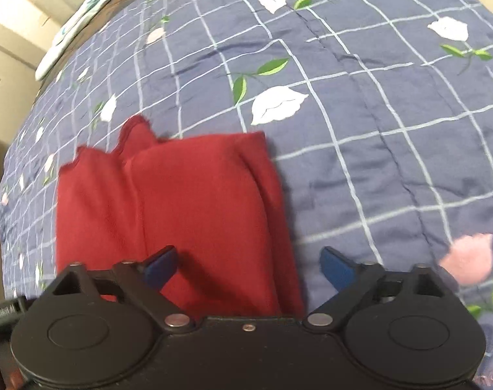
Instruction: Fold small clothes
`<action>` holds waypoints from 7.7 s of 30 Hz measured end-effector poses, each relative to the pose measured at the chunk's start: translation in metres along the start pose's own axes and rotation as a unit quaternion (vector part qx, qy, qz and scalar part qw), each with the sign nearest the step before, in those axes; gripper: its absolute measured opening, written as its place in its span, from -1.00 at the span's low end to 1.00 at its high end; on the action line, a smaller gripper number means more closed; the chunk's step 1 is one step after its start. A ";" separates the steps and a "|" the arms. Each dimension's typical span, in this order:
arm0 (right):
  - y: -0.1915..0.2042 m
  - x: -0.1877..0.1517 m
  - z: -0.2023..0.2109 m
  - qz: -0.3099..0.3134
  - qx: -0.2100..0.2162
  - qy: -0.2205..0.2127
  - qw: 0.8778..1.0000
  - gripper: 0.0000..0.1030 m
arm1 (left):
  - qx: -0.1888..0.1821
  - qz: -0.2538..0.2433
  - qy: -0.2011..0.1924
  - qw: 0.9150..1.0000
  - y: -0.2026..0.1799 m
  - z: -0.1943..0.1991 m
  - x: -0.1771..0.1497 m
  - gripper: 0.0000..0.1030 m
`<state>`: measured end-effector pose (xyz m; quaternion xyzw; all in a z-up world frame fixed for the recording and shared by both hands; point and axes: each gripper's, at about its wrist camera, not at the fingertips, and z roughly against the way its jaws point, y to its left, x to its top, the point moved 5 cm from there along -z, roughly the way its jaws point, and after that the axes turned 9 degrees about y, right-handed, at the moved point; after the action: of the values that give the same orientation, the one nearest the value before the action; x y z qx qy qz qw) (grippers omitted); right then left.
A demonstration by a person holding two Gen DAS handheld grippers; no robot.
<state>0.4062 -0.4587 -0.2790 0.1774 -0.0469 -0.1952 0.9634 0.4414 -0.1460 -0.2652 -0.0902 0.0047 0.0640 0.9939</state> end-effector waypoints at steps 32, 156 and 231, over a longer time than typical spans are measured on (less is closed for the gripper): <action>0.074 -0.024 0.053 0.051 0.000 -0.078 0.996 -0.73 | -0.099 -0.058 -0.005 0.993 -0.005 0.057 0.011 -0.56; 0.216 -0.434 0.170 0.207 -0.026 -0.144 0.967 0.99 | 0.088 -0.104 -0.221 0.966 0.230 0.235 -0.347 0.99; 0.215 -0.435 0.173 0.207 -0.018 -0.140 0.968 0.99 | 0.090 -0.099 -0.219 0.966 0.233 0.236 -0.351 0.99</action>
<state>0.0558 -0.1590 -0.0497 0.1174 -0.2139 -0.0150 0.9697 0.0633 0.0796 -0.0678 0.0157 -0.2167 -0.0168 0.9760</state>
